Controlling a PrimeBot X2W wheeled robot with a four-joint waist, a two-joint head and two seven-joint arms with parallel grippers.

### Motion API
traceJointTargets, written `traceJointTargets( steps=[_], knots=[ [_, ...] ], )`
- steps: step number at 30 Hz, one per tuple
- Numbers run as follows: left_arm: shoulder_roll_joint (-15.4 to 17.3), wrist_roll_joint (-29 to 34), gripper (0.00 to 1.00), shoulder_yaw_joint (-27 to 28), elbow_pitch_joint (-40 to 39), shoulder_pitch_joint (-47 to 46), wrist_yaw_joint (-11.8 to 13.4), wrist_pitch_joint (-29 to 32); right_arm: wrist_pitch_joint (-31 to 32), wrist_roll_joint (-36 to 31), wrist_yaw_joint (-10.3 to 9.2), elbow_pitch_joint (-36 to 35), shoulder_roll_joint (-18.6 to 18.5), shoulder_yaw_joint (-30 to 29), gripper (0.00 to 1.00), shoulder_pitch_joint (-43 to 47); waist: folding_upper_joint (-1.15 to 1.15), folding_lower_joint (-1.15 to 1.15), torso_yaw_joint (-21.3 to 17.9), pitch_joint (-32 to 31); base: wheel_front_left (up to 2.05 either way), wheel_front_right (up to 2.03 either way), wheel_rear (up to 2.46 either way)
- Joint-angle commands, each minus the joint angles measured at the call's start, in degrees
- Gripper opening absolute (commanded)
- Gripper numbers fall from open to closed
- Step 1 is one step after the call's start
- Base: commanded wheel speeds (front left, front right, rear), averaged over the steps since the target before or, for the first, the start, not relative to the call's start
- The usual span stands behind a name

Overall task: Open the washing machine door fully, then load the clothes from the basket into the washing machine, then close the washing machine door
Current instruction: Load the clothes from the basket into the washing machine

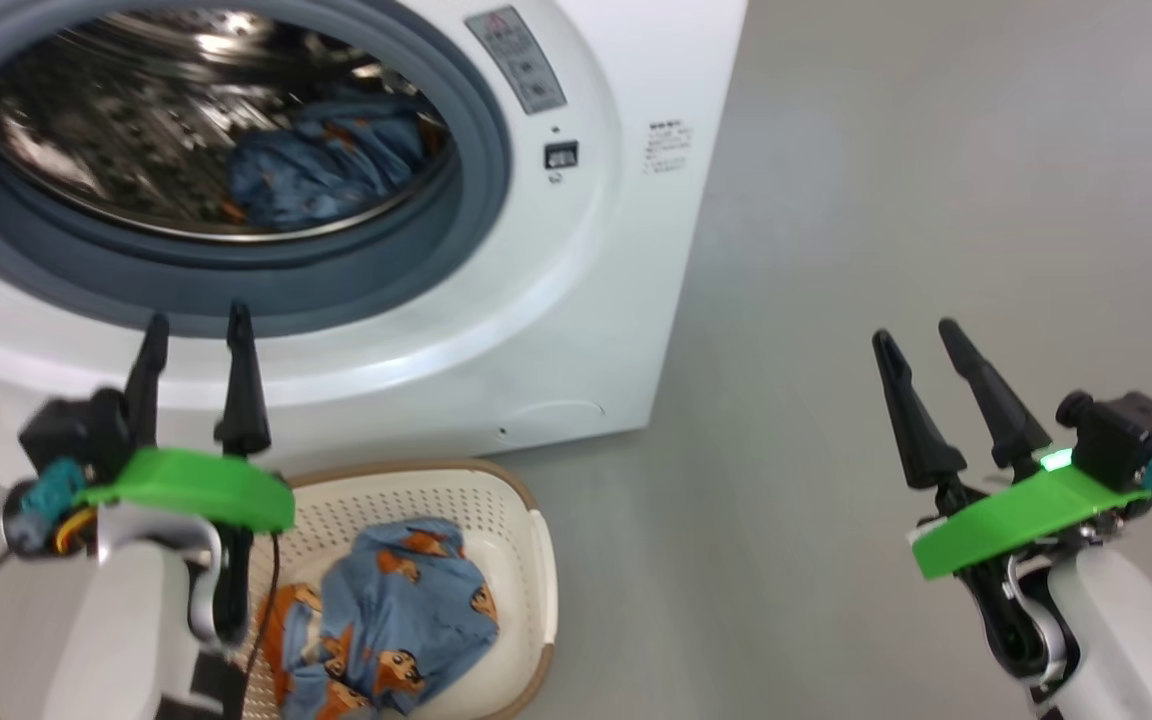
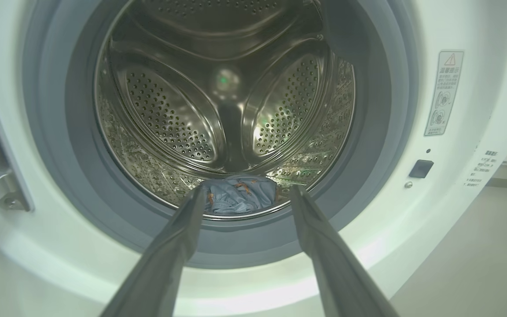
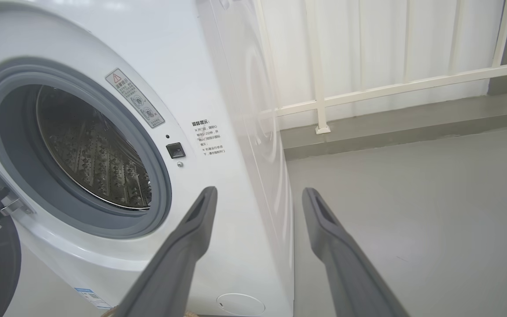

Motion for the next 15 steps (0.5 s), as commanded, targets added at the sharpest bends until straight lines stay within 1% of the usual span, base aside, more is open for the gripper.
traceJointTargets(
  steps=[1, 8, 15],
  knots=[
    [1.41, 0.76, 1.0, 1.7, -2.74, 1.59, -0.12, -0.36, -0.46, -0.62, 0.43, -1.1, -0.88, 0.54, 1.0, 1.44, 0.0, 0.0, 2.43, -3.02, 0.0, 0.0, 0.0],
    [0.62, 1.45, 1.0, 1.98, -9.0, 9.93, -0.12, -0.36, -0.46, -1.09, 0.43, -0.88, -0.5, -0.21, 1.0, 3.28, 0.0, 0.0, 3.6, -6.11, 0.0, 0.0, 0.0],
    [0.05, 1.85, 1.0, 2.06, -15.08, 16.91, 0.61, -0.36, -0.46, -1.61, 0.43, -0.96, -0.39, -0.75, 1.0, 4.77, 0.0, 0.0, 4.65, -7.9, 0.0, 0.0, 0.0]
  ],
)
